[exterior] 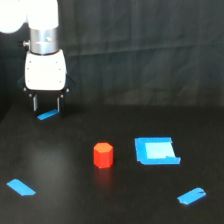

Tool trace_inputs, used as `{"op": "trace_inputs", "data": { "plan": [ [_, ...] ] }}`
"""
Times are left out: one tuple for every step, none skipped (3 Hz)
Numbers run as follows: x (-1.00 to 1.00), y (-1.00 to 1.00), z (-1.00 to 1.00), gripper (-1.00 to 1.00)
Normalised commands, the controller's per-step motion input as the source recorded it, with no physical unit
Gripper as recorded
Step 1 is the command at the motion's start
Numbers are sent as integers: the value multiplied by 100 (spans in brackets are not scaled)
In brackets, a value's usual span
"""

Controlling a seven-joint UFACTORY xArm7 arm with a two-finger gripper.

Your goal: Pick up the red object from the table

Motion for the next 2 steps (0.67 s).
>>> {"op": "trace_inputs", "data": {
  "plan": [
    [18,-4,-5,99],
    [76,-43,-8,98]
  ]
}}
